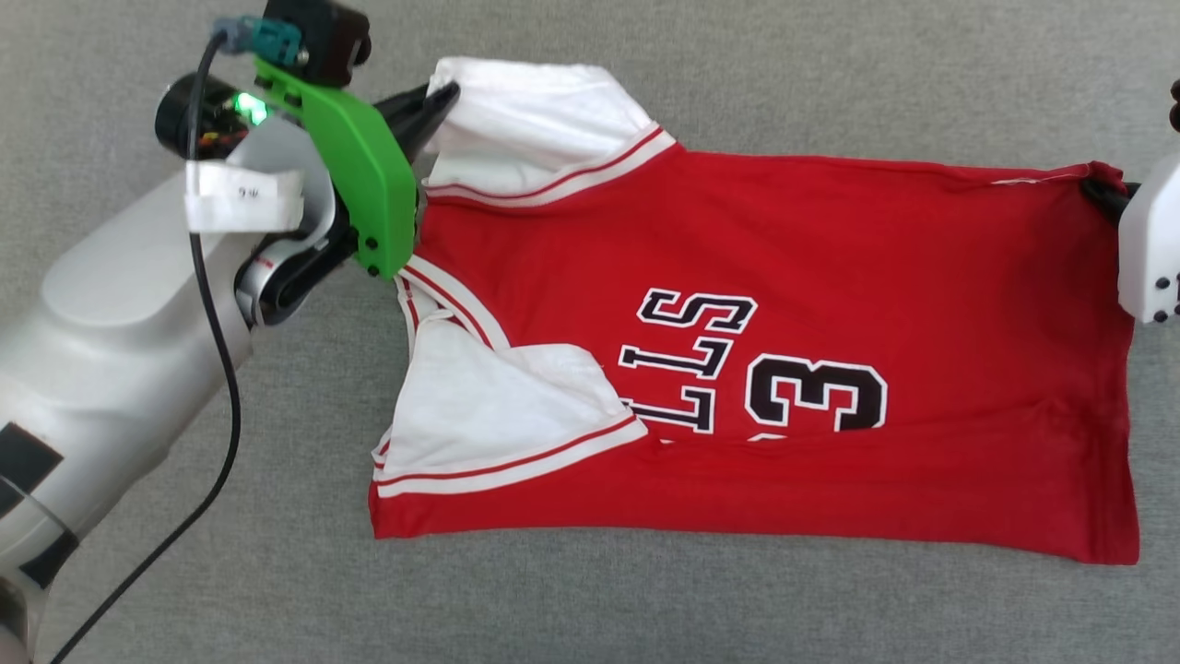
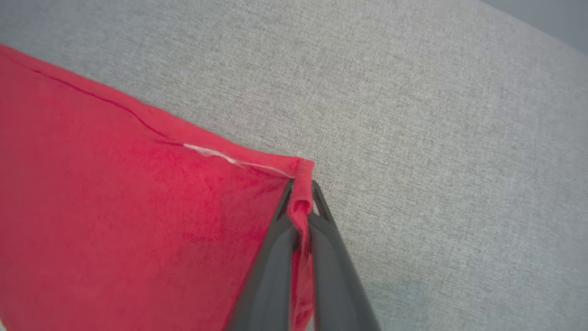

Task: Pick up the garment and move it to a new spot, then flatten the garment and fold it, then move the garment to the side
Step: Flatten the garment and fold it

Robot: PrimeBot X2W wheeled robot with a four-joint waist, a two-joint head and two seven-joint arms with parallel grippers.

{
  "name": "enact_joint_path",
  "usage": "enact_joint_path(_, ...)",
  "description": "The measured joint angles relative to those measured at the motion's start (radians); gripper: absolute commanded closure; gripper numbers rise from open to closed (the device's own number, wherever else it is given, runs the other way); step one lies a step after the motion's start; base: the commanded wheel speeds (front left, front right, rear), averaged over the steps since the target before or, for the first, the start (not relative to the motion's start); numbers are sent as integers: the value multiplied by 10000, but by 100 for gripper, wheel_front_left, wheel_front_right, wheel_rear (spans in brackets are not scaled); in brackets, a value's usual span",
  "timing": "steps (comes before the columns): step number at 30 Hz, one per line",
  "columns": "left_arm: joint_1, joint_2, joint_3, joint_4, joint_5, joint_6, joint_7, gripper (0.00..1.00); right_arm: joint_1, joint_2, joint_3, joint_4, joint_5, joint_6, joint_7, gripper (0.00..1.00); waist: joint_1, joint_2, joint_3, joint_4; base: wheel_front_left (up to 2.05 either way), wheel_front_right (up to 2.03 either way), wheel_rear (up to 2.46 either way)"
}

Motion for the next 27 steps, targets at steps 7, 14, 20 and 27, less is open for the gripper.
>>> enact_joint_path(7, 1047, 360, -86, -458, -2, 288, -472, 100, 1330, -224, 69, -717, 286, 0, -1321, 100, 0, 0, -898, -46, 0, 0, 0)
enact_joint_path(14, 2503, 986, -211, -1536, -52, 917, -817, 100, 3068, -460, -282, -1411, 303, 0, -2075, 100, 0, 0, -1764, -54, 0, 0, 0)
enact_joint_path(20, 3898, 1281, -349, -2418, -282, 1511, -1101, 100, 4673, -460, -859, -2092, 249, 0, -2416, 100, 0, 0, -2365, -45, 0, 0, 0)
enact_joint_path(27, 5407, 1471, -395, -2865, -752, 1952, -1515, 100, 6495, -159, -1582, -2861, 148, 0, -2477, 100, -1, 0, -2884, -89, 0, 0, 0)
